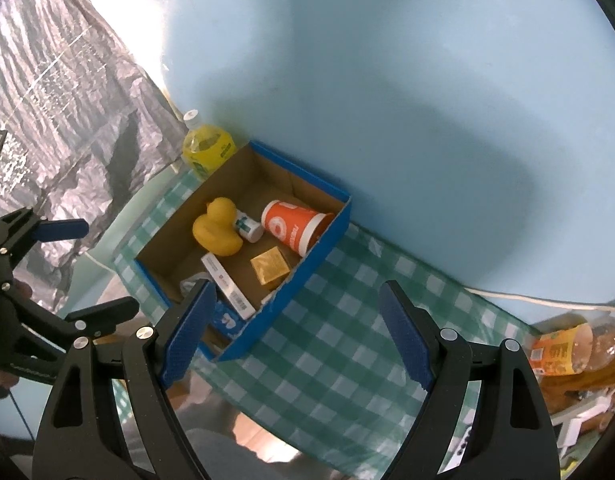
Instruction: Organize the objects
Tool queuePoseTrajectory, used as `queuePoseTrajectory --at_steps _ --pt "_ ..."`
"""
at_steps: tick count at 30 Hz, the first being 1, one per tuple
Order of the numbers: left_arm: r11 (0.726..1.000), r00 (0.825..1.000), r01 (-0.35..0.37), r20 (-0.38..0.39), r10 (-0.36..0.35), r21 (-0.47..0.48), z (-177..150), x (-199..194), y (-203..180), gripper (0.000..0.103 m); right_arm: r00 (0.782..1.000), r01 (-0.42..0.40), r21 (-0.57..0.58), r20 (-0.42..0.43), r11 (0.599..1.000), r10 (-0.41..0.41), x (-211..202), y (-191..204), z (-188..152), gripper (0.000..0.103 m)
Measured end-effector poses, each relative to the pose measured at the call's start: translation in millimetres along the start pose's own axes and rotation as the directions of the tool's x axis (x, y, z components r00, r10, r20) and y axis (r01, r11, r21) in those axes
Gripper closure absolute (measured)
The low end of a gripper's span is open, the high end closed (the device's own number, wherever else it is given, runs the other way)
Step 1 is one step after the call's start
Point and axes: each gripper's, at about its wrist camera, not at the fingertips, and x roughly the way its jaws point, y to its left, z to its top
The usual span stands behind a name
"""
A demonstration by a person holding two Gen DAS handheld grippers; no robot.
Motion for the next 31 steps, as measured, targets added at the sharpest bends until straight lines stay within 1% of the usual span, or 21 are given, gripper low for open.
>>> queuePoseTrajectory --at_steps 3,6,11,20,25,31 --pt "1.000 1.000 0.014 0.006 -0.014 -0.005 -1.2 -2.3 1.0 0.001 1.000 0.000 -0.001 0.002 1.000 0.000 0.0 1.1 0.9 0.019" --pt "1.000 1.000 0.014 0.009 -0.014 0.001 -1.0 -3.8 1.5 0.001 1.000 0.005 -0.005 0.008 1.000 -0.005 -0.1 2.4 1.7 0.019" --pt "1.000 1.000 -0.017 -0.014 0.017 0.021 -4.6 0.0 0.2 0.001 1.000 0.001 -0.013 0.010 1.000 -0.001 0.3 3.6 2.6 0.019" --pt "0.999 1.000 -0.018 -0.011 0.019 0.030 -6.8 0.0 -0.1 0.001 1.000 -0.002 -0.016 0.007 1.000 0.002 0.7 3.2 2.0 0.019" --pt "1.000 1.000 0.012 -0.013 -0.012 0.010 -7.1 -0.8 2.7 0.001 1.000 0.004 -0.015 0.004 1.000 -0.004 1.1 3.0 1.4 0.019" --pt "1.000 1.000 0.000 -0.028 0.000 -0.004 -8.2 2.9 6.3 0.001 1.000 0.005 -0.008 -0.005 1.000 -0.005 2.4 2.6 -2.6 0.019"
